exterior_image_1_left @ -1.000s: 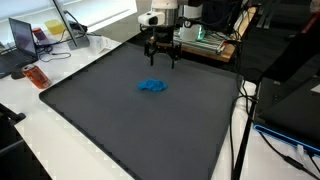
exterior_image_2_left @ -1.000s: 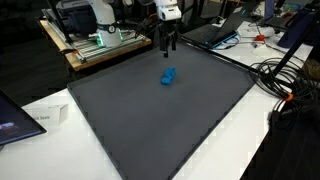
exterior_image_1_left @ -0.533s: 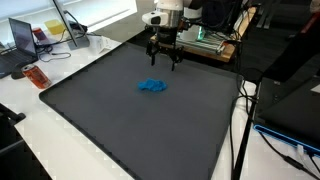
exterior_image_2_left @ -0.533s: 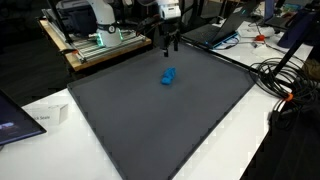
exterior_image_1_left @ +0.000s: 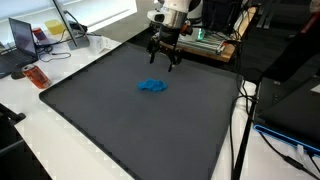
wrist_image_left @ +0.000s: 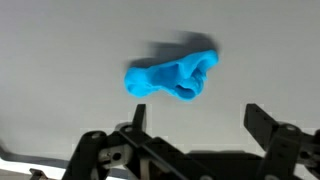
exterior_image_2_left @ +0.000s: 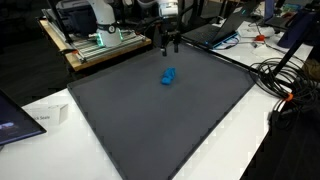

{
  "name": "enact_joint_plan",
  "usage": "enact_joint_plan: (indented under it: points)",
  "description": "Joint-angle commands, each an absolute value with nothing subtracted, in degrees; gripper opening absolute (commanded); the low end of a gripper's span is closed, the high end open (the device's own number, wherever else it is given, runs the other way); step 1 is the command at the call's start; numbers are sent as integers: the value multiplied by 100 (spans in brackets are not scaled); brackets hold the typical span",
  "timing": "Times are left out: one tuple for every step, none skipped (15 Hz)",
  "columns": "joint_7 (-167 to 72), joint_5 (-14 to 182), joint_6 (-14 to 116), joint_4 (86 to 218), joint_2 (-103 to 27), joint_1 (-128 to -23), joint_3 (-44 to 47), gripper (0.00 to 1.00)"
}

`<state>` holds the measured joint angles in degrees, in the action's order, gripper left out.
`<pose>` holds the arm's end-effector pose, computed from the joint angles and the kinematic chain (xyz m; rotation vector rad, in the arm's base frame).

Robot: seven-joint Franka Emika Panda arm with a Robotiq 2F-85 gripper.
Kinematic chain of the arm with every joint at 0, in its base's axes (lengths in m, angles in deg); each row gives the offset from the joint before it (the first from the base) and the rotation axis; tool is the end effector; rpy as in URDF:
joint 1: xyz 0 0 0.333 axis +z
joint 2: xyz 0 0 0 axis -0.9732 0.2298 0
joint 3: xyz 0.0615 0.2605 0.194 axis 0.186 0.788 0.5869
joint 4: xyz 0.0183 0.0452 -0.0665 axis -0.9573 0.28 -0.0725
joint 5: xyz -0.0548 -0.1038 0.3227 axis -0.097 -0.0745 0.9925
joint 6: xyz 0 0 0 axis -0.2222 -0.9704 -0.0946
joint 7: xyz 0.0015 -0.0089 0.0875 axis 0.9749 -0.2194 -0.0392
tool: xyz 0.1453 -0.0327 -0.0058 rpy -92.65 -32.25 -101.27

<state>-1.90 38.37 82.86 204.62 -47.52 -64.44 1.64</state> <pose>0.4478 0.1066 0.2680 2.9420 0.1161 0.5236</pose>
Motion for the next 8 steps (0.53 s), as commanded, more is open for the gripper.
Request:
enact_joint_plan:
  points:
    - [1107, 2716, 8273, 20364, -4735, -6210, 1, 100]
    - [1391, 2474, 8268, 20345, -4713, -6185, 8, 100]
    - [1689, 2225, 8241, 20329, -4706, -6158, 18, 100]
    - [1974, 1998, 8210, 20320, -4702, -6133, 25, 100]
    - [2232, 1804, 8212, 20318, -4680, -6119, 36, 100]
    - [2469, 1631, 8207, 20316, -4656, -6102, 50, 100]
    - [2723, 1449, 8188, 20302, -4630, -6082, 58, 100]
    - [2966, 1279, 8133, 20288, -4612, -6055, 66, 100]
